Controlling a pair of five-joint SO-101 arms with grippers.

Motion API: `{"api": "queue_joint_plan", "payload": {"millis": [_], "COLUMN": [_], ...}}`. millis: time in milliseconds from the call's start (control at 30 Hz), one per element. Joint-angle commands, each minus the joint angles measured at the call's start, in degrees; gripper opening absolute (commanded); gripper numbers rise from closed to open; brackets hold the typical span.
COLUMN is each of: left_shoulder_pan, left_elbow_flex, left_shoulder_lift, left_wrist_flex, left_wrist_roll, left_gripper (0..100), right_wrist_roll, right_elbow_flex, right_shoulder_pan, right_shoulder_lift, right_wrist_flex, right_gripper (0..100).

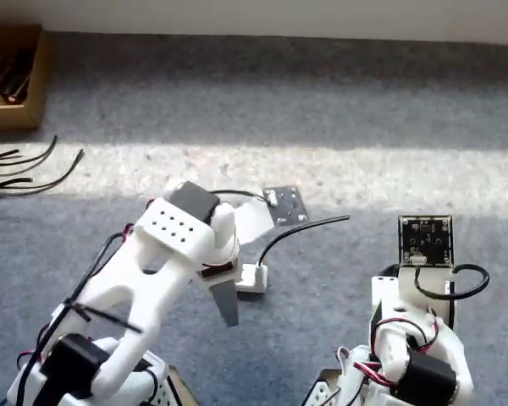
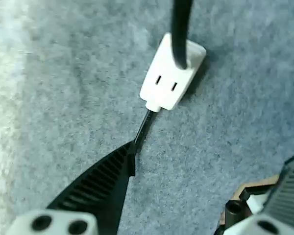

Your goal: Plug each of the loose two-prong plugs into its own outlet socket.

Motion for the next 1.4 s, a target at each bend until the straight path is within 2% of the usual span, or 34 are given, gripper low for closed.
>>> {"api": "queue_joint_plan", "payload": {"millis": [0,100,200,367,533,633,800,867,1067,1133,1267,1367], "left_shoulder_pan": [-0.6,-2.0,-1.5,0.8,6.1,6.6,7.0,7.0,7.1,7.1,6.8,6.5], "left_elbow_flex": [-0.2,-0.5,-0.6,-0.2,0.0,0.3,0.1,-1.5,-10.4,-13.1,-16.1,-16.0], "left_shoulder_lift": [4.3,5.5,5.5,5.9,6.0,6.9,14.6,18.3,28.1,30.2,32.2,32.0], "left_wrist_flex": [-0.1,-0.1,-0.4,-6.6,-9.4,-12.3,-17.1,-18.8,-18.9,-18.9,-18.9,-18.8], "left_wrist_roll": [-11.4,-21.5,-25.3,-25.5,-25.3,-25.3,-25.1,-23.0,-18.5,-17.3,-17.1,-17.2], "left_gripper": [44,44,44,44,44,44,44,44,43,38,16,10], "right_wrist_roll": [0.8,0.8,0.9,1.1,1.2,1.3,1.3,1.3,1.3,1.3,1.3,1.3], "right_elbow_flex": [-0.2,-0.1,0.4,0.5,0.6,0.6,0.6,0.6,0.6,0.6,0.5,0.5], "right_shoulder_pan": [3.6,7.4,11.9,16.8,17.0,16.9,16.7,16.7,16.7,16.7,16.7,16.7], "right_shoulder_lift": [-0.1,-0.2,-0.5,-0.6,-0.6,-0.6,-0.6,-0.6,-0.6,-0.6,-0.6,-0.6], "right_wrist_flex": [-1.2,-1.1,-0.9,-0.7,-0.7,0.1,0.1,0.1,0.2,0.2,0.9,0.9], "right_gripper": [0.6,0.6,0.6,0.6,0.6,0.6,0.6,0.6,0.6,0.6,0.6,0.6]}}
